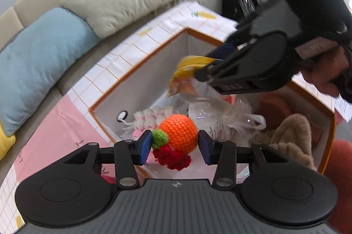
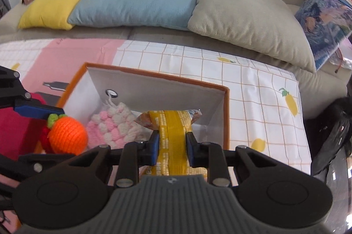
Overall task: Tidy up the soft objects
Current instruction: 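Carry the fruit and snack packet into the orange box and open both grippers, then withdraw both grippers from the box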
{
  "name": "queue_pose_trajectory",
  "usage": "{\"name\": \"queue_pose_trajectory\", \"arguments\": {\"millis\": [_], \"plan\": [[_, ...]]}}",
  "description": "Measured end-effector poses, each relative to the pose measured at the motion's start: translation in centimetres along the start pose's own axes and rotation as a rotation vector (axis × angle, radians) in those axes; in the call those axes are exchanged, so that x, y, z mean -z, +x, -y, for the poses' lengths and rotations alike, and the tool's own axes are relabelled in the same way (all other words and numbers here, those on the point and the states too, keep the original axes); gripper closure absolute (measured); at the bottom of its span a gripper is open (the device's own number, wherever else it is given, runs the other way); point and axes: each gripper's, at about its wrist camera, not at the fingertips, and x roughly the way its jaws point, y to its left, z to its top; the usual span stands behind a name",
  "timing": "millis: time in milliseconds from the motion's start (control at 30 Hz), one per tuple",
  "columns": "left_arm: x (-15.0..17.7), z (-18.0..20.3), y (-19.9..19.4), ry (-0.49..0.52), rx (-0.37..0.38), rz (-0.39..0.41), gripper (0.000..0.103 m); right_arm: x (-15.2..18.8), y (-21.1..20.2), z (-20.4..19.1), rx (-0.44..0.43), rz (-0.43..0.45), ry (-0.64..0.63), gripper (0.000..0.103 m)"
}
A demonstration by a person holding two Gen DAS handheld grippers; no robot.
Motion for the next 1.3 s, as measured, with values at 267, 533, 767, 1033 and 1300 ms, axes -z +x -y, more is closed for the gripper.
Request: {"name": "queue_pose_trajectory", "arguments": {"millis": [267,533,767,1033,1300], "plan": [[-0.2,-0.1,2.9,0.059,-0.008,-0.083,0.051,-0.3,3.2,-0.7,0.014,-0.071,-0.106,0.078],[-0.6,-0.2,4.2,0.064,-0.011,-0.115,0.049,0.0,1.3,-0.4,0.03,-0.061,-0.069,0.059],[0.0,-0.4,3.1,0.04,0.008,-0.085,0.037,1.1,-0.6,-0.5,0.024,-0.052,-0.026,0.05],[-0.1,-0.3,-1.0,0.021,-0.013,-0.004,0.035,2.0,-3.1,-1.2,0.035,-0.074,-0.008,0.045],[2.3,1.2,-8.5,-0.045,-0.097,0.21,0.035,2.9,-8.5,-2.8,0.016,-0.029,0.019,0.039]]}}
